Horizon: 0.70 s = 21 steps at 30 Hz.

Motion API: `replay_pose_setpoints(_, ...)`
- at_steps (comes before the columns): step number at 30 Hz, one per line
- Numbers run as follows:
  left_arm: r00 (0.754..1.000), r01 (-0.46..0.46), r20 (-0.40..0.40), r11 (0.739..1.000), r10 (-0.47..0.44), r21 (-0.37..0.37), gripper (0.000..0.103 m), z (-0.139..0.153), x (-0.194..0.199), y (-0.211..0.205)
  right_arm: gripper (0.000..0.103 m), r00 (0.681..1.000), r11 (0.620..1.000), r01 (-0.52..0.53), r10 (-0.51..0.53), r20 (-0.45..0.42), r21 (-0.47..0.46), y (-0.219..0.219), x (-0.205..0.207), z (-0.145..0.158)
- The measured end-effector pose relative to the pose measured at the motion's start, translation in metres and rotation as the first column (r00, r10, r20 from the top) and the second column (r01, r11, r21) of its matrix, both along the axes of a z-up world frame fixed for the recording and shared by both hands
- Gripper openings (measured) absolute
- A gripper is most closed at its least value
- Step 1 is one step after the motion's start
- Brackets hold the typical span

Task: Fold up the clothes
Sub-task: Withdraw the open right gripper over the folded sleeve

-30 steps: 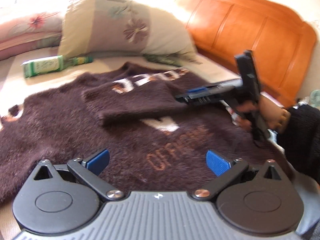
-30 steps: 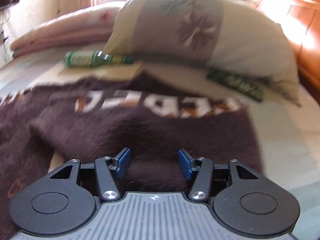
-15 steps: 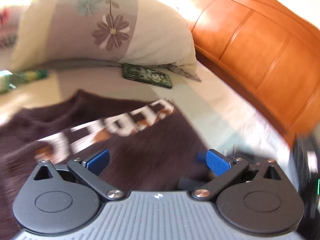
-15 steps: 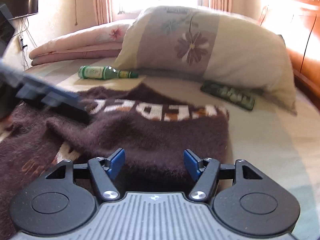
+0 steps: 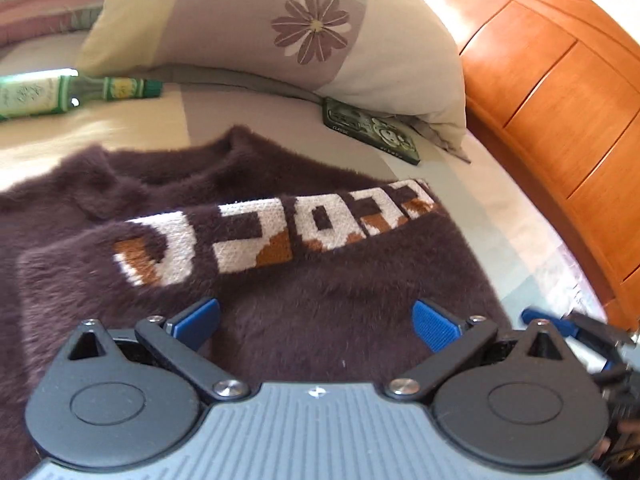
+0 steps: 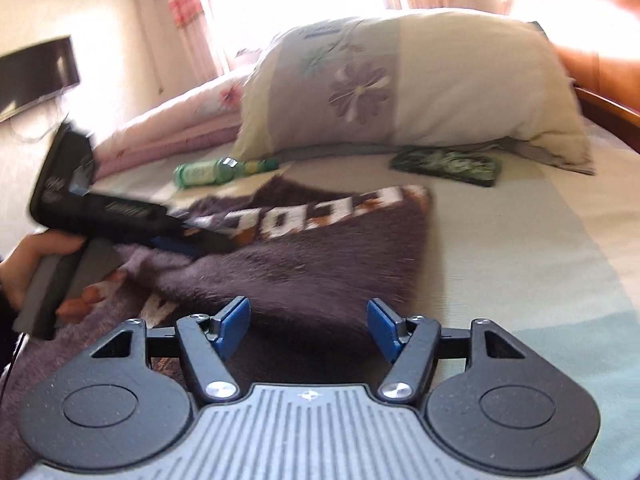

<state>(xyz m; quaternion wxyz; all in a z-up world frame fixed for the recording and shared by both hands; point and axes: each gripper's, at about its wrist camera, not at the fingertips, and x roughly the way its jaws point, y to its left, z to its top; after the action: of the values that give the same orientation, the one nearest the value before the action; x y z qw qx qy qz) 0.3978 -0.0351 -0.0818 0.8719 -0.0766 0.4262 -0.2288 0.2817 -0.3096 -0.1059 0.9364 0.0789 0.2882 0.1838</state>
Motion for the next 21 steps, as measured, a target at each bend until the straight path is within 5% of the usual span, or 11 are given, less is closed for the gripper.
replay_pose_setpoints(5, 0.999, -0.018, -0.028, 0.987, 0.022, 0.162, 0.102, -0.019, 0.003, -0.006, 0.07, 0.998, 0.995, 0.05, -0.052, -0.025, -0.081, -0.016, -0.007, -0.006)
replay_pose_setpoints(12, 1.0, -0.014, 0.009, 0.999, 0.014, 0.044, 0.102, 0.005, 0.003, -0.019, 0.07, 0.996, 0.989, 0.034, -0.046, -0.079, -0.143, -0.008, 0.002, -0.021)
replay_pose_setpoints(17, 0.999, -0.01, -0.039, 0.998, 0.013, 0.065, 0.102, -0.015, 0.015, -0.037, 0.069, 0.989, 0.985, 0.115, -0.125, -0.077, -0.127, -0.008, 0.017, -0.031)
replay_pose_setpoints(21, 1.0, 0.011, 0.007, 0.998, -0.012, 0.058, 0.102, -0.02, 0.007, -0.035, 0.069, 0.981, 0.981, 0.18, -0.185, -0.064, -0.071, -0.025, 0.019, -0.027)
